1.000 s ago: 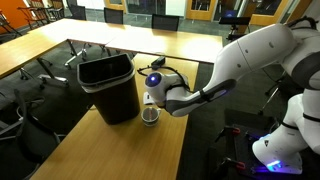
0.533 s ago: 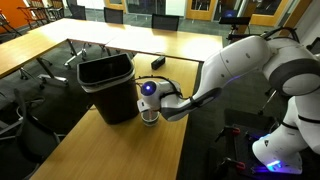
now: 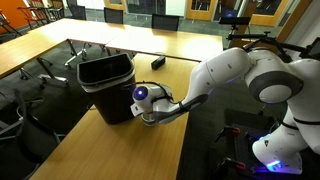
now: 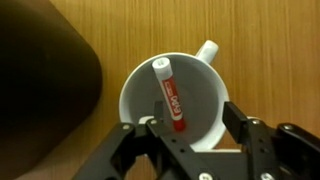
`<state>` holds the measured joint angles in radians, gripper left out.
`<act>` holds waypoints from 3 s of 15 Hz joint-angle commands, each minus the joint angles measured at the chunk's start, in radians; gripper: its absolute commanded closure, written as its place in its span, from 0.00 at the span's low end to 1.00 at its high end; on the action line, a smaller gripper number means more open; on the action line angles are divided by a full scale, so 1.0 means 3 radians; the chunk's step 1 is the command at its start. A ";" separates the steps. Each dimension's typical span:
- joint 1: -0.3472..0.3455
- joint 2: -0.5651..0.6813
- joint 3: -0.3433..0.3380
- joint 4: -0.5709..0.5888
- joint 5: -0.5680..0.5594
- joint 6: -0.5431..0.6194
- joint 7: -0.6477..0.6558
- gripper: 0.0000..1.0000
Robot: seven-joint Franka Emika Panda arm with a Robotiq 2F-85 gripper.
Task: Pick the marker from the cup and put it on the table
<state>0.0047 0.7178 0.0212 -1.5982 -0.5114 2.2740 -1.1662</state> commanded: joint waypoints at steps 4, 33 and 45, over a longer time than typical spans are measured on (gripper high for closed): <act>0.0081 0.0364 -0.0032 0.0414 -0.0182 -0.0061 -0.0180 0.34; -0.0467 -0.1069 0.0258 -0.1160 0.0758 -0.0147 -0.0787 0.95; -0.0545 -0.0776 0.0225 -0.1931 0.0869 0.1163 -0.1148 0.95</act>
<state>-0.1376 0.4693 0.0830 -2.1836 -0.2431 2.5661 -1.4740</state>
